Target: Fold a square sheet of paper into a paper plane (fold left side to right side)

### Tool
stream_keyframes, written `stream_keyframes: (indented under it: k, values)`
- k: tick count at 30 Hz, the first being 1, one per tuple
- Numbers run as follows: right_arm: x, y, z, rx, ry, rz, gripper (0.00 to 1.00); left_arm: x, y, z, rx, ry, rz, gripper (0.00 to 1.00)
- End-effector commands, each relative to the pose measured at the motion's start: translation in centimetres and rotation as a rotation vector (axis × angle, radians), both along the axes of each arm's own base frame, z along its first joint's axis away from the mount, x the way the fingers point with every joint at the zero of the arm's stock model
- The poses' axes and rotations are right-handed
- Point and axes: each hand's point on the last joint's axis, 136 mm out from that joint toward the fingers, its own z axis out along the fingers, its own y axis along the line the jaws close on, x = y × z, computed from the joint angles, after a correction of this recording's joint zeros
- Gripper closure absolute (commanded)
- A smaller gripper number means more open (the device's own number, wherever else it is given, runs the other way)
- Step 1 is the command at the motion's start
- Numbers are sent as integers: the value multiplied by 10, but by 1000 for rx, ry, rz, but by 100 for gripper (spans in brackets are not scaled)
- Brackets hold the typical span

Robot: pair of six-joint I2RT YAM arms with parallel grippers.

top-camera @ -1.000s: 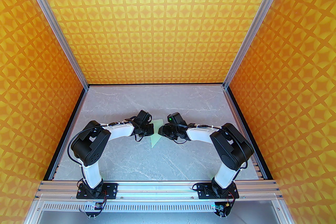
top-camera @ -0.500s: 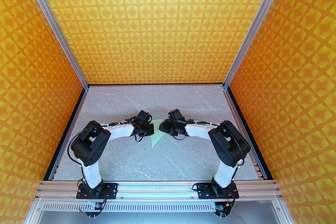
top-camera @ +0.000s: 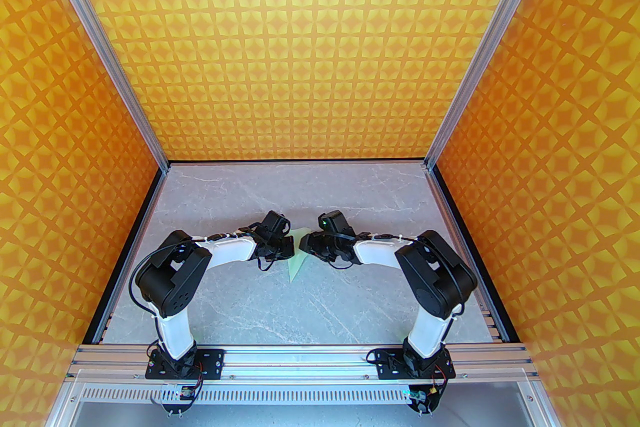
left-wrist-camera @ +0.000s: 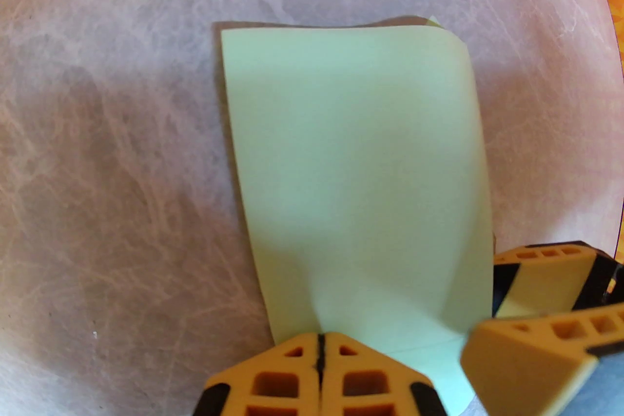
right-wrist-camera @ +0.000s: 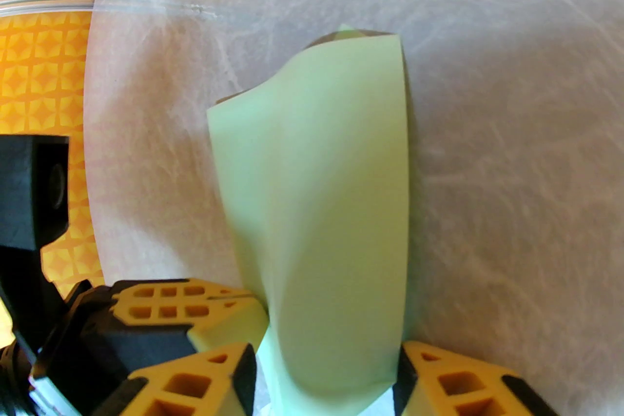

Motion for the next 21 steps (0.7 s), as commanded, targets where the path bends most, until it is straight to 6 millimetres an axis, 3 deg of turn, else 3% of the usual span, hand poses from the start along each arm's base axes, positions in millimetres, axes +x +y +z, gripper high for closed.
stream_keyframes:
  k: [1,6,10,14,16,21]
  values:
    - [0,2,10,42,-13,-25,48,-27,13,-26,66,111,-3,95]
    - [1,14,11,164,-6,-62,48,-28,13,-28,66,117,2,94]
    - [3,13,10,151,-15,-67,48,-28,12,-25,60,117,8,94]
    - [7,9,4,105,-23,-73,58,-28,12,-22,49,122,33,94]
    - [8,8,0,87,-26,-67,68,-26,11,-16,38,113,37,94]
    - [12,9,-3,55,-46,-33,77,-19,6,1,10,75,34,93]
